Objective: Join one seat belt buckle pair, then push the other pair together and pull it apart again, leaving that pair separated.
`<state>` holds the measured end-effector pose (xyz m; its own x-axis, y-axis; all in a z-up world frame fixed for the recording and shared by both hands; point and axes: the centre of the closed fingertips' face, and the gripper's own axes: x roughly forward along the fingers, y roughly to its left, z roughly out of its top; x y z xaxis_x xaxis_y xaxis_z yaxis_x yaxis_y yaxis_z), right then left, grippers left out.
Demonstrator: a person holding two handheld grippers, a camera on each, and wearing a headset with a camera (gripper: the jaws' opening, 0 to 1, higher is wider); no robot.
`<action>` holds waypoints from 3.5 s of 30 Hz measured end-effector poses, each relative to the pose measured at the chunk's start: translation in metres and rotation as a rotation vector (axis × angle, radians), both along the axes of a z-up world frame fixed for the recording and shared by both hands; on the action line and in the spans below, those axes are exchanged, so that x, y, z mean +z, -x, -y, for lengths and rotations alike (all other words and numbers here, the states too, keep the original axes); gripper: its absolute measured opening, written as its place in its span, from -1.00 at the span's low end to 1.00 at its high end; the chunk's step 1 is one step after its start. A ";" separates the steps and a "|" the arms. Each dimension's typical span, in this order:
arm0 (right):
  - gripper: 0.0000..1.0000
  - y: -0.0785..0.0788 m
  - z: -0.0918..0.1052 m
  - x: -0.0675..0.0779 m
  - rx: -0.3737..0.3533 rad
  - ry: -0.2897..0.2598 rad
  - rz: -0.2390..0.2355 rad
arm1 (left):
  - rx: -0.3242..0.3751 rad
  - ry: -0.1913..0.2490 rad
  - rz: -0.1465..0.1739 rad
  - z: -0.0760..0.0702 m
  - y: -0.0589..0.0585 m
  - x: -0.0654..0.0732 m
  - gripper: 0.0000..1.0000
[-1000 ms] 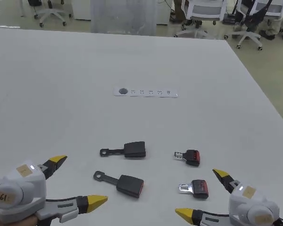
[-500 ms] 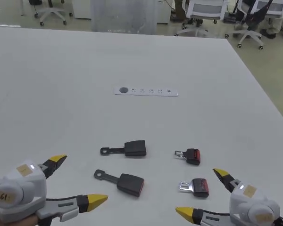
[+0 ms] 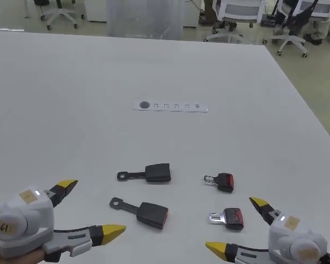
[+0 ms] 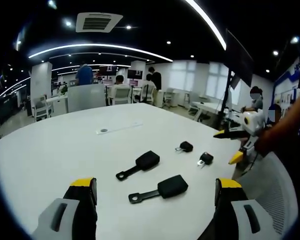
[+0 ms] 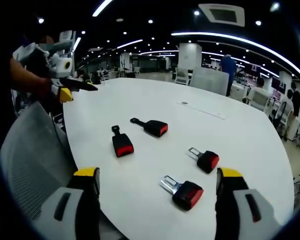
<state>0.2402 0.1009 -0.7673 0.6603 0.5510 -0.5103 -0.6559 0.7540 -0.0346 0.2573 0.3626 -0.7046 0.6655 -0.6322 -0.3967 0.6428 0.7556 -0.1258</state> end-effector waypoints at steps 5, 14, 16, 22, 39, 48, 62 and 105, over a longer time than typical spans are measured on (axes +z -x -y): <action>0.97 0.002 0.000 -0.001 0.002 0.000 -0.004 | -0.006 -0.011 0.004 0.000 -0.001 -0.001 1.00; 0.95 0.003 0.002 -0.003 0.001 0.005 -0.007 | -0.010 -0.013 0.001 0.001 -0.001 -0.002 1.00; 0.95 0.002 0.003 -0.003 0.001 0.008 -0.008 | -0.010 -0.011 -0.001 0.001 -0.001 -0.002 1.00; 0.95 0.002 0.005 -0.005 0.000 0.006 -0.013 | -0.016 -0.018 -0.003 0.003 -0.001 -0.003 1.00; 0.86 0.006 0.017 -0.019 0.039 0.026 -0.066 | -0.110 -0.111 -0.003 0.014 -0.004 -0.016 1.00; 0.79 0.002 0.026 -0.027 0.049 0.028 -0.101 | -0.200 -0.166 -0.014 0.027 -0.005 -0.028 0.90; 0.72 -0.008 0.038 -0.044 0.126 0.037 -0.175 | -0.343 -0.244 -0.037 0.046 -0.014 -0.050 0.83; 0.06 -0.026 0.042 -0.090 0.580 0.172 -0.350 | -0.949 -0.510 -0.101 0.103 -0.029 -0.151 0.22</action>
